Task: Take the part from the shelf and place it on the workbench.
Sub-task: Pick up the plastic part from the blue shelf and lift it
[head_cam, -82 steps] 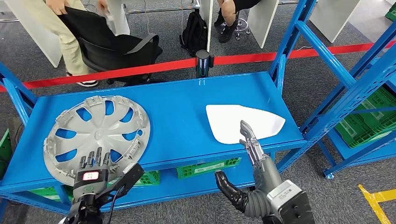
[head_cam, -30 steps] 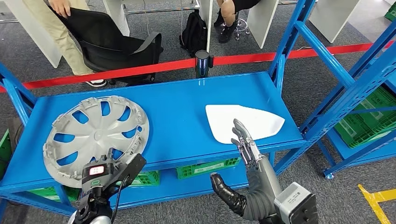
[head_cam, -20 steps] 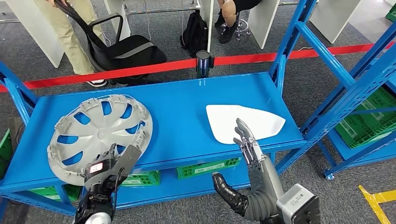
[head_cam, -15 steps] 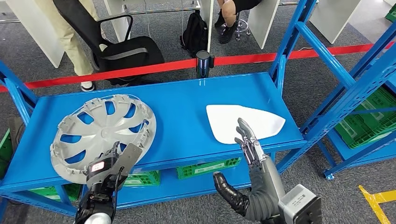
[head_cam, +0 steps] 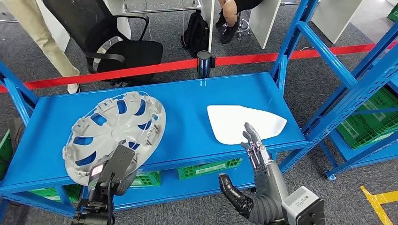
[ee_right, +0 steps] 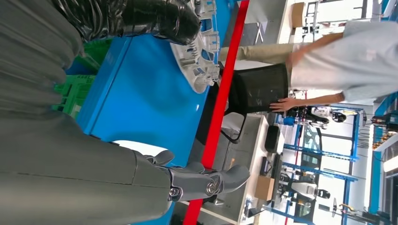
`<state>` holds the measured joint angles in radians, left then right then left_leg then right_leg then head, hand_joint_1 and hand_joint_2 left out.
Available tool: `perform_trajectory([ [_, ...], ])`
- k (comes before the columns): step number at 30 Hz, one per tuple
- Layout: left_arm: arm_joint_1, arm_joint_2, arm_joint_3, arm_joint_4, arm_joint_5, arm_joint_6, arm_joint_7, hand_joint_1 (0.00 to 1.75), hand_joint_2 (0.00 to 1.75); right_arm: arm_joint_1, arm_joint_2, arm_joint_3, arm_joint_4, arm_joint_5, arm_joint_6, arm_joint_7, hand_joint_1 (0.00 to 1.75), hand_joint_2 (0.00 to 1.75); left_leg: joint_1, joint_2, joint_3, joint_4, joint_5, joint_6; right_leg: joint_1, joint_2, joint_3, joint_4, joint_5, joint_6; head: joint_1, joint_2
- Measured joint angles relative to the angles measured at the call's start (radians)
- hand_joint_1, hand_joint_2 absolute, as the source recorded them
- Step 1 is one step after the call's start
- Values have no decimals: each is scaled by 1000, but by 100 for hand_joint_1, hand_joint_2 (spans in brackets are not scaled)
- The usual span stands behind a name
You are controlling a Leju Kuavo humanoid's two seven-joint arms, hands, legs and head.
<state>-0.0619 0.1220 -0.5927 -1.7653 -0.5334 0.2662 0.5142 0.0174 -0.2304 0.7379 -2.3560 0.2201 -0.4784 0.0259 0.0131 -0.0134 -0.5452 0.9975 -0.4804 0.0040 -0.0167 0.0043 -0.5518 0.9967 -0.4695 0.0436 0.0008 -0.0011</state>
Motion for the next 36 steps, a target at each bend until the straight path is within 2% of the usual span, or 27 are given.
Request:
perform_trajectory([
  [12, 41, 28, -29, -143, 104, 61, -95, 175, 175, 28, -23, 0, 0, 12, -48, -5, 0, 175, 0, 0, -1, 0, 0, 0, 0, 0, 0, 0, 0, 0, 0, 0],
  [20, 74, 35, -48, -221, 254, 156, -279, 175, 175, 41, -35, 0, -2, 31, -73, -11, 0, 175, 0, 0, -1, 0, 0, 0, 0, 0, -1, -1, 0, 0, 0, 0],
  [25, 86, 36, -56, -252, 274, 178, -310, 175, 175, 43, -39, 0, -6, 35, -75, -11, 0, 175, 0, 0, -1, 0, 0, 0, 0, 0, -1, -1, 0, 0, 0, 0],
  [30, 98, 37, -63, -284, 344, 221, -388, 175, 175, 45, -44, 0, -6, 50, -80, -7, 0, 175, 0, 0, -1, 0, 0, 0, 0, 0, -1, -1, 0, 0, 0, 0],
  [36, 102, 42, -84, -347, 313, 243, -429, 175, 175, 46, -48, 2, -6, 66, -89, -1, 0, 175, 0, 0, -1, 0, 0, 0, 0, 0, -1, -1, 0, 0, 0, 0],
])
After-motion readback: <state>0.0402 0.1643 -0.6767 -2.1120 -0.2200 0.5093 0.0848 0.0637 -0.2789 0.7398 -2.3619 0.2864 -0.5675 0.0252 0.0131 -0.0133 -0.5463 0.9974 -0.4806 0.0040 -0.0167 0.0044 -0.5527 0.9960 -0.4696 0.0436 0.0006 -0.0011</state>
